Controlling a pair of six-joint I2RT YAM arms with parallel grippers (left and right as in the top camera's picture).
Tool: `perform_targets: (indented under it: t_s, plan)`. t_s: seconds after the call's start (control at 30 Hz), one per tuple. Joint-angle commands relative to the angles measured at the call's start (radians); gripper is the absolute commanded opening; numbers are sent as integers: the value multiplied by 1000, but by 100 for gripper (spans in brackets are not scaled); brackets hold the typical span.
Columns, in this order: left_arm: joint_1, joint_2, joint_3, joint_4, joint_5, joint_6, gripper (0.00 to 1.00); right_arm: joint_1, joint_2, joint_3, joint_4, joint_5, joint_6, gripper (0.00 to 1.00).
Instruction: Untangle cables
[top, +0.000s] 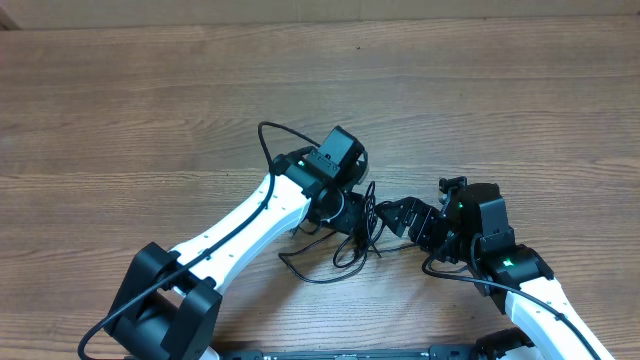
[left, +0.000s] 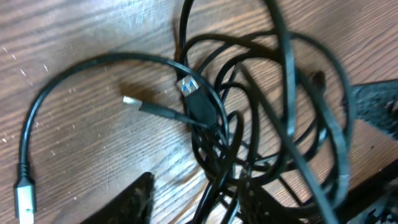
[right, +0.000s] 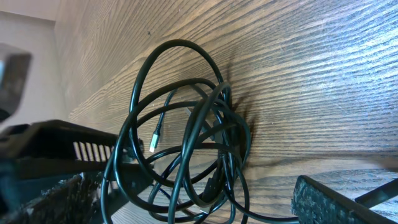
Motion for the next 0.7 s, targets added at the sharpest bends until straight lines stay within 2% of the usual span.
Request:
perform_targets:
  t_s: [0.0,0.2,0.4,0.5,0.57,0.6,0.67]
  plan:
    - [-8,17,-23,6,17,14,42,-5,-2,-2,5,12,-5,100]
    - [-9,18,-24,34,41,10,37,-5,-2,-2,5,14,-4,100]
    - [-35,27,-24,101,40,6,36,-5,-2,-2,5,14,-4,100]
    - [-51,47,-24,127,35,-13,28,-5,-2,-2,5,14,-4,100]
    - [-60,70,-24,140,27,-16,9,-5,-2,-2,5,14,0,100]
    - [-62,79,-24,142,24,-16,4,-5,-2,-2,5,14,0,100]
    - [-61,101,-24,140,22,-16,4,-5,-2,-2,5,14,4,100]
